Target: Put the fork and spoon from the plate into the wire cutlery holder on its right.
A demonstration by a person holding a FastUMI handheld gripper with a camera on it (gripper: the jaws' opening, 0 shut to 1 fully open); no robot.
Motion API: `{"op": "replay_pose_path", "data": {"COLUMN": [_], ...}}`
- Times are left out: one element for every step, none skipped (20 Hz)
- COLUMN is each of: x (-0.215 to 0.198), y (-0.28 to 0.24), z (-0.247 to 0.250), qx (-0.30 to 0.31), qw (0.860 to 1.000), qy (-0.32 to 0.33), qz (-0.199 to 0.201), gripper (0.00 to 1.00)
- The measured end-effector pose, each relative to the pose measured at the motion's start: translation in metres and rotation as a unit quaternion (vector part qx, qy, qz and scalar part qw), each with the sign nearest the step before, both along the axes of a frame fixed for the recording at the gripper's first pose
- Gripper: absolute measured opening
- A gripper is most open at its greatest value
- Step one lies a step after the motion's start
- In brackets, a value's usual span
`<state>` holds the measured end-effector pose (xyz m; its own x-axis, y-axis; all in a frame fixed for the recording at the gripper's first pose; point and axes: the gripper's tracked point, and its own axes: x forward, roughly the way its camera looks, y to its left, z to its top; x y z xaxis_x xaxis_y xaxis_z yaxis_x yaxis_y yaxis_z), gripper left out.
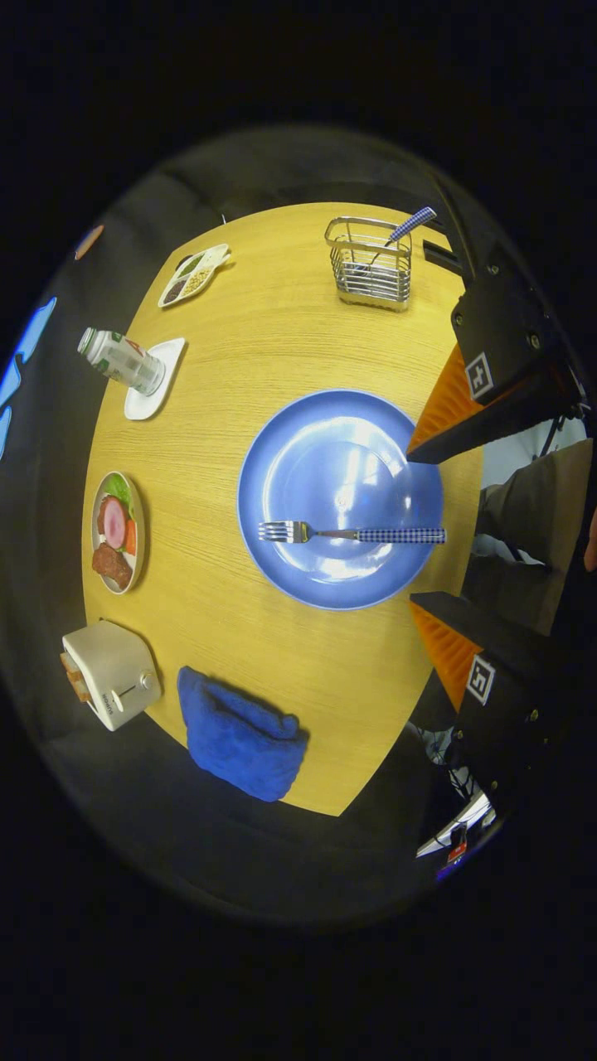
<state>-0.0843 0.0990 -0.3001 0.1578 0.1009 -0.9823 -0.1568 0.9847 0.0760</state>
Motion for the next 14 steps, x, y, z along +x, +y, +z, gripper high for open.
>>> {"op": "replay_pose_path", "data": {"x": [-0.001, 0.0, 0.0, -0.001, 0.0, -0.001, 0.0, 0.001, -0.003, -0.003, -0.002, 0.004, -0.002, -0.005], "y": [0.001, 0.003, 0.005, 0.005, 0.006, 0.001, 0.003, 0.005, 0.005, 0.004, 0.008, 0.007, 0.005, 0.003], "z": [-0.006, -0.012, -0.019, -0.027, -0.034, -0.038, -0.043, -0.05, -0.056, -0.059, -0.062, -0.074, -0.068, -0.069], "qx": [0.001, 0.004, 0.007, 0.004, 0.006, 0.007, 0.008, 0.01, 0.009, 0.006, 0.011, 0.008, 0.005, -0.002], "qw": [1.0, 1.0, 1.0, 1.0, 1.0, 1.0, 1.0, 1.0, 0.999, 0.999, 0.999, 0.999, 0.999, 0.998], "qy": [0.006, 0.008, 0.01, 0.016, 0.02, 0.023, 0.024, 0.029, 0.039, 0.044, 0.044, 0.047, 0.044, 0.054], "qz": [0.0, -0.001, -0.001, -0.005, -0.007, -0.005, -0.003, 0.004, 0.007, 0.008, 0.006, 0.011, 0.007, 0.011], "gripper": [0.96, 0.96, 0.96, 0.95, 0.95, 0.88, 0.86, 0.82, 0.69, 0.54, 0.54, 0.54, 0.35, 0.16]}}
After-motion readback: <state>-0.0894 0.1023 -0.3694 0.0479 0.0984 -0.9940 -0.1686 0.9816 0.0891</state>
